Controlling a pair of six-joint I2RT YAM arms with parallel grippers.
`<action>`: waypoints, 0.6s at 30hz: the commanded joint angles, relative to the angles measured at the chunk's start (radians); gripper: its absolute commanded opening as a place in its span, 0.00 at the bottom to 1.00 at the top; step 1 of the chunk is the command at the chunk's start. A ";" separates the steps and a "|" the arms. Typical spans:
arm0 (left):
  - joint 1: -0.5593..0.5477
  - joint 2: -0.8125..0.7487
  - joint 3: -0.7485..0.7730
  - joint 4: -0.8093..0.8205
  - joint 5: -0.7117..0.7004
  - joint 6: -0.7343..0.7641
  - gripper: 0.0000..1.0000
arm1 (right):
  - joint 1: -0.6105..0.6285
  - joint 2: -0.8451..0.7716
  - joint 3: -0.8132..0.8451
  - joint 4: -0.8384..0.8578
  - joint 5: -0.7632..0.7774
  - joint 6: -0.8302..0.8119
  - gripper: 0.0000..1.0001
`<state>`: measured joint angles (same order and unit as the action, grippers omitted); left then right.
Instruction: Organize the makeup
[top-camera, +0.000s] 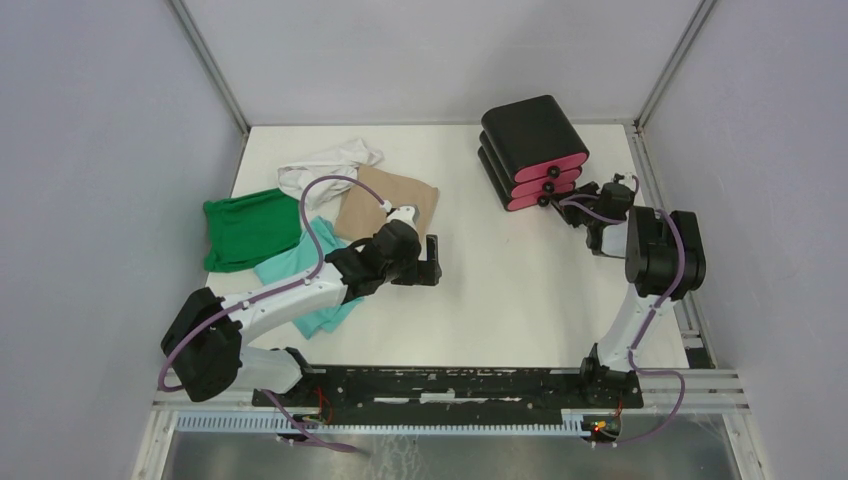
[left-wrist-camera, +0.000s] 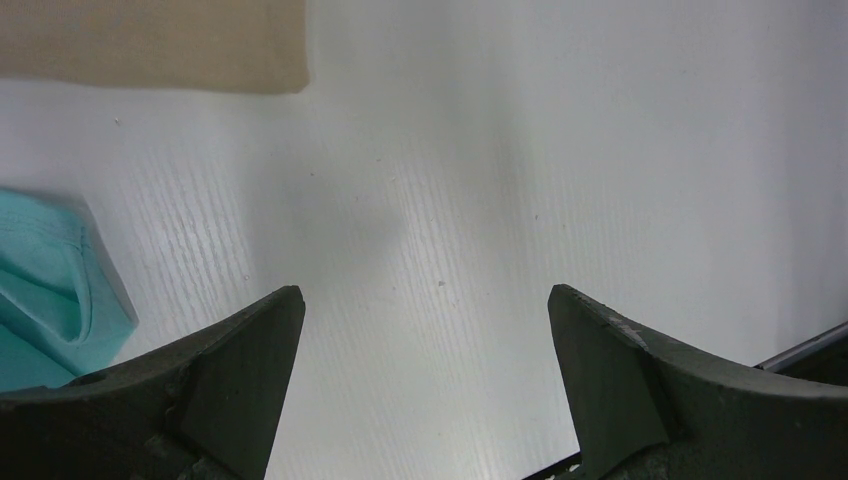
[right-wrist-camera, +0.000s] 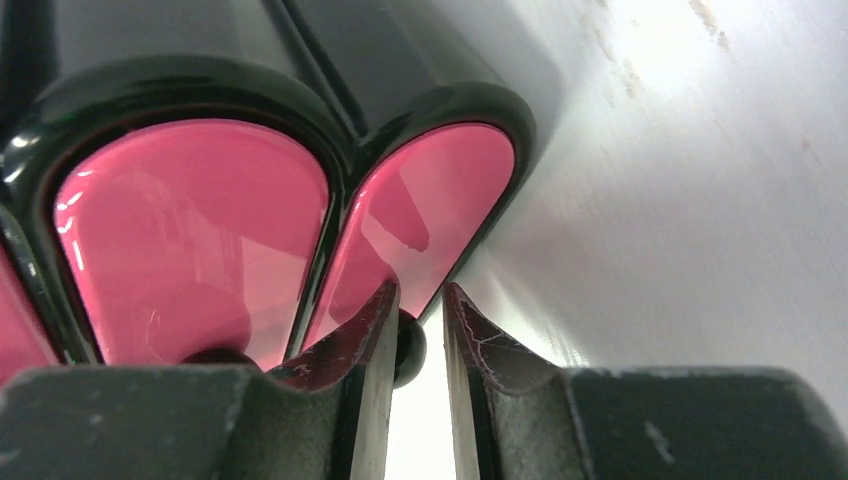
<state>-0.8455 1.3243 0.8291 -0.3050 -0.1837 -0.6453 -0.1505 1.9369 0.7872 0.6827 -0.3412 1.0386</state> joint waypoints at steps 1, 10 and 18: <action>0.005 -0.010 0.030 0.029 -0.017 0.029 0.99 | -0.003 -0.026 0.023 0.076 -0.115 -0.040 0.30; 0.007 -0.068 0.018 0.025 -0.019 0.032 0.99 | -0.059 -0.393 -0.051 -0.488 0.085 -0.307 0.46; 0.011 -0.127 0.096 -0.038 -0.030 0.078 0.99 | -0.058 -0.813 0.140 -1.102 0.432 -0.574 0.66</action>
<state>-0.8417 1.2354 0.8379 -0.3180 -0.1841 -0.6315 -0.2070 1.2804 0.8024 -0.0795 -0.1169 0.6353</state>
